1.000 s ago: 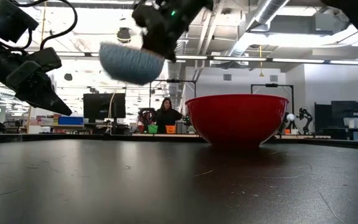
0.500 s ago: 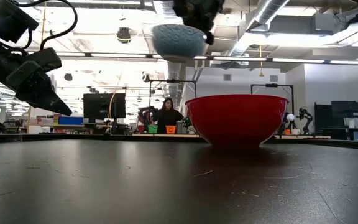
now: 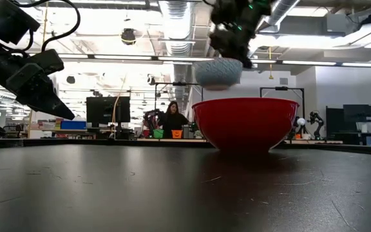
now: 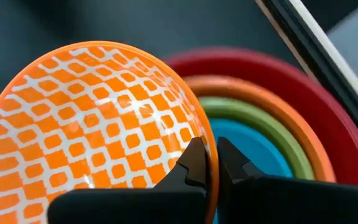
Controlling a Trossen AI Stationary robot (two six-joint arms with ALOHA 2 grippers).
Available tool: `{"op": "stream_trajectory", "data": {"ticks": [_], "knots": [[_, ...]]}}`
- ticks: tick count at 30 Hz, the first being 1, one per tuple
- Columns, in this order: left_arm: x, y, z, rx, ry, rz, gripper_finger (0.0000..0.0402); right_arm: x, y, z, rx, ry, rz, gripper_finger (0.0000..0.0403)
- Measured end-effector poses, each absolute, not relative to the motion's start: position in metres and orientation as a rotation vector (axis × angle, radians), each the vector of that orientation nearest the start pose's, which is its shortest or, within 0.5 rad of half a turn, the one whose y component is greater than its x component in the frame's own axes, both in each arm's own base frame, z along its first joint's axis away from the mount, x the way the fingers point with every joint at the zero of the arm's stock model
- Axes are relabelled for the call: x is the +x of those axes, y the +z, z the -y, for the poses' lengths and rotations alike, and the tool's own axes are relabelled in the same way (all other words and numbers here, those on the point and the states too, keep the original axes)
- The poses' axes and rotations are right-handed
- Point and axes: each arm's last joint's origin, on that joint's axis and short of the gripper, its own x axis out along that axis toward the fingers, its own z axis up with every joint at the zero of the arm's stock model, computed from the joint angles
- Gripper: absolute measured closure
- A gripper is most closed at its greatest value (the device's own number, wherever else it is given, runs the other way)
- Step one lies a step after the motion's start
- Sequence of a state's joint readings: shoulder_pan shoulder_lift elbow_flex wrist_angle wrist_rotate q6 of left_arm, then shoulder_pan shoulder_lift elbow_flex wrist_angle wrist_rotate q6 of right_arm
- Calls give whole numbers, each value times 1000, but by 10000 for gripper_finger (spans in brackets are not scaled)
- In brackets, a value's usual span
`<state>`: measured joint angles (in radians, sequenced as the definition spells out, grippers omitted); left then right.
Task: Nest bowls inside each other
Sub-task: Stack the orange-patterned bowl on the blue bowl
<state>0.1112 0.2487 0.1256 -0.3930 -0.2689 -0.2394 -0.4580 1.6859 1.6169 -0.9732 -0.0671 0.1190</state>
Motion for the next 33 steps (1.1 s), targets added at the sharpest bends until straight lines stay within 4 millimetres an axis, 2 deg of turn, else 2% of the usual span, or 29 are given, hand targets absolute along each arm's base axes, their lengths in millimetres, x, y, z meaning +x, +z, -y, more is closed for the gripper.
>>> {"op": "stream_trajectory", "data": {"ticks": [6, 9, 19, 33], "knots": [[96, 151, -19, -190, 431, -470, 315, 275, 288, 167, 494, -518, -987, 394], [96, 151, -18, -190, 431, -470, 315, 265, 274, 169, 519, -542, -971, 394], [96, 151, -18, -190, 431, -470, 315, 264, 247, 171, 508, -585, -1018, 394], [96, 151, -18, -190, 431, -470, 315, 261, 242, 170, 484, -651, -1057, 394]]}}
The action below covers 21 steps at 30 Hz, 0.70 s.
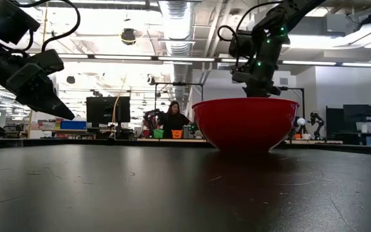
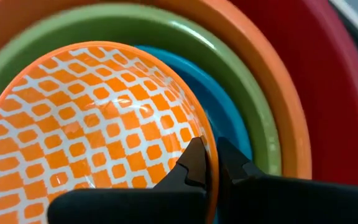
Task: Nest bowls inside each other
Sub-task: Stack the orange-patterned bowl on the blue bowl
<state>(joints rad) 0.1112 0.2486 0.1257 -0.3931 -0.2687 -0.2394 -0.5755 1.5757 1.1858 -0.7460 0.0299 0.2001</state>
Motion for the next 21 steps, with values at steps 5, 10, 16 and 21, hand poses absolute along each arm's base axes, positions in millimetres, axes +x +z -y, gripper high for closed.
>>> {"op": "stream_trajectory", "data": {"ticks": [5, 10, 16, 21], "knots": [[96, 151, -18, -190, 431, -470, 315, 257, 226, 168, 496, -659, -1076, 394], [96, 151, -18, -190, 431, -470, 315, 257, 221, 167, 496, -659, -1067, 392], [96, 151, -18, -190, 431, -470, 315, 259, 220, 163, 475, -659, -1072, 349], [96, 151, -18, -190, 431, -470, 315, 259, 220, 162, 439, -718, -1078, 307]]}}
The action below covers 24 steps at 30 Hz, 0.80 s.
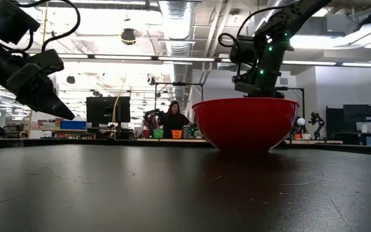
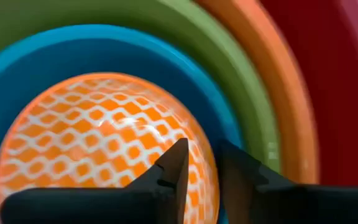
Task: Nest bowls inside each other
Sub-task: Stack the orange-patterned bowl on the blue bowl, then stack the green bowl on the orange-patterned bowl
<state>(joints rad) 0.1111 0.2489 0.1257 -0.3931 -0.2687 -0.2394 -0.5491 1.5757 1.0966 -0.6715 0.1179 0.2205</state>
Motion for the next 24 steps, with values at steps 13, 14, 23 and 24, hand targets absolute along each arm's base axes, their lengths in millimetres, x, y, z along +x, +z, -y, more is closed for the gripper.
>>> {"op": "stream_trajectory", "data": {"ticks": [13, 14, 23, 24], "knots": [[96, 151, -18, -190, 431, -470, 315, 260, 260, 157, 472, -737, -1170, 225], [96, 151, -18, -190, 431, -470, 315, 261, 265, 154, 479, -736, -1172, 222], [96, 151, -18, -190, 431, -470, 315, 283, 290, 81, 577, -515, -1272, 216], [96, 151, -18, -190, 430, -470, 315, 284, 289, 68, 577, -499, -1297, 217]]}}
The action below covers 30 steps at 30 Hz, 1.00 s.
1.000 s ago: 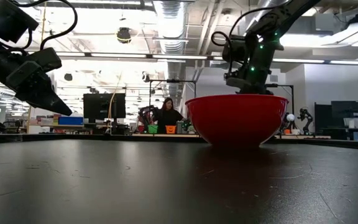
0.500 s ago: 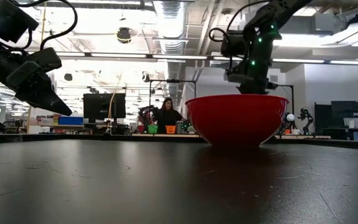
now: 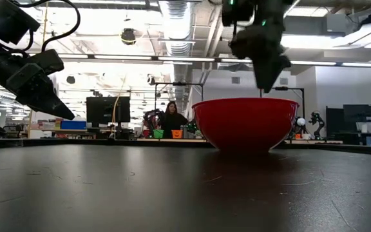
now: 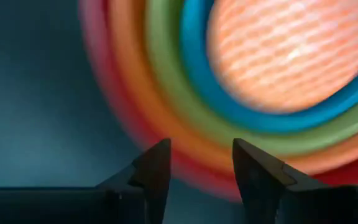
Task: Nest bowls inside each other
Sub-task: Stack the green bowl on the orange-patterned bowl
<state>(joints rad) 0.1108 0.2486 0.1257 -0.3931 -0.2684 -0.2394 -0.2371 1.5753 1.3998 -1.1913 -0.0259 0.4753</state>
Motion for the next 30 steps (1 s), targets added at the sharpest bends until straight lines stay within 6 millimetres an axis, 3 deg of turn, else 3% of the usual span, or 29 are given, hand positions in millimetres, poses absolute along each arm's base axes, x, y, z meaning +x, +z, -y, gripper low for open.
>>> {"op": "stream_trajectory", "data": {"ticks": [9, 15, 21, 30], "knots": [[96, 151, -18, -190, 431, -470, 315, 275, 287, -50, 631, -539, -1450, 221], [96, 151, -18, -190, 431, -471, 315, 250, 269, -110, 681, -654, -1490, 221], [96, 151, -18, -190, 431, -470, 315, 220, 241, -144, 663, -749, -1544, 221], [96, 151, -18, -190, 431, -470, 315, 208, 213, -162, 706, -638, -1587, 221]]}}
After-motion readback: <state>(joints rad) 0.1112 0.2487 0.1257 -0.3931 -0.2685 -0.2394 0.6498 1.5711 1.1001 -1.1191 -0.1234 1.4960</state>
